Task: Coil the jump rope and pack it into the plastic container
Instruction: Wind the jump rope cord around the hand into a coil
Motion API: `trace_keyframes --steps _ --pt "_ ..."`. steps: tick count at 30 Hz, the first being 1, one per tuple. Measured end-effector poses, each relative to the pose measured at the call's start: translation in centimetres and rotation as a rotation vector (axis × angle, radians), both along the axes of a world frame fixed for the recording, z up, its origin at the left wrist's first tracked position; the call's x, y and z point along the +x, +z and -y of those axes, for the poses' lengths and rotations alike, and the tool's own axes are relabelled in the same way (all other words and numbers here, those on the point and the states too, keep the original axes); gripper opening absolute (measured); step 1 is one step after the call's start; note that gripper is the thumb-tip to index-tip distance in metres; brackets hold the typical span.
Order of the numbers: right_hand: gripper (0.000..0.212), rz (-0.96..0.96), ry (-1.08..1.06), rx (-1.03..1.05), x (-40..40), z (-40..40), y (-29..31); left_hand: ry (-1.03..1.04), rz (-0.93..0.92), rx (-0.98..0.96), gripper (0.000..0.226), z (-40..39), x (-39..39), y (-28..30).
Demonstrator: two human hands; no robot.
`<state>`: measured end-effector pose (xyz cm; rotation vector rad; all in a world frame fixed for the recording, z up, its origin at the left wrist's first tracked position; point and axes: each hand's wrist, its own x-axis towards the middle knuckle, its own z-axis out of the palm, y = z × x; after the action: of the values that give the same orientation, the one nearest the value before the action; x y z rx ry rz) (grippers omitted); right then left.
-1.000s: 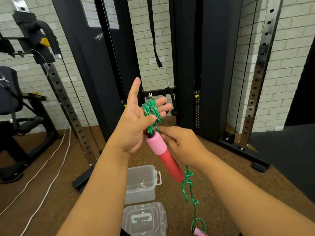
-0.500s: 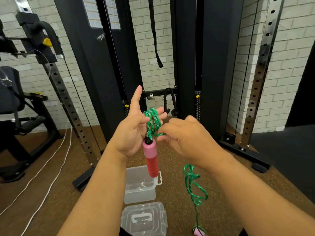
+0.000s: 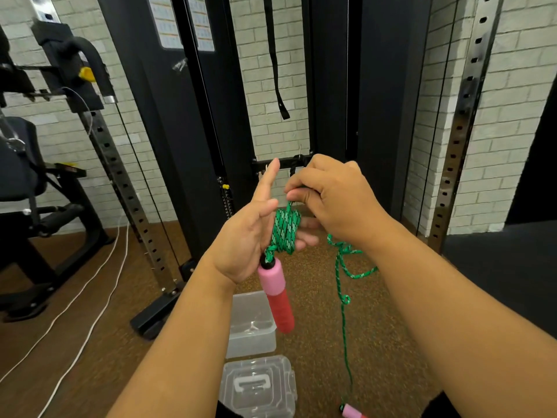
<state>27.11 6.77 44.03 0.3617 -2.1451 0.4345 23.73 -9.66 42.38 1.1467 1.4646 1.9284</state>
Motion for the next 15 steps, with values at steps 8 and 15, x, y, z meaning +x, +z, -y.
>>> trace_keyframes --steps 8,15 --pt "0.023 0.229 0.143 -0.322 -0.5 0.2 -3.3 -0.053 0.069 0.237 0.061 0.7 0.0 1.3" --pt "0.038 0.324 0.108 -0.109 0.1 1.9 -6.5 0.153 -0.059 0.280 0.062 1.1 -0.6 1.9"
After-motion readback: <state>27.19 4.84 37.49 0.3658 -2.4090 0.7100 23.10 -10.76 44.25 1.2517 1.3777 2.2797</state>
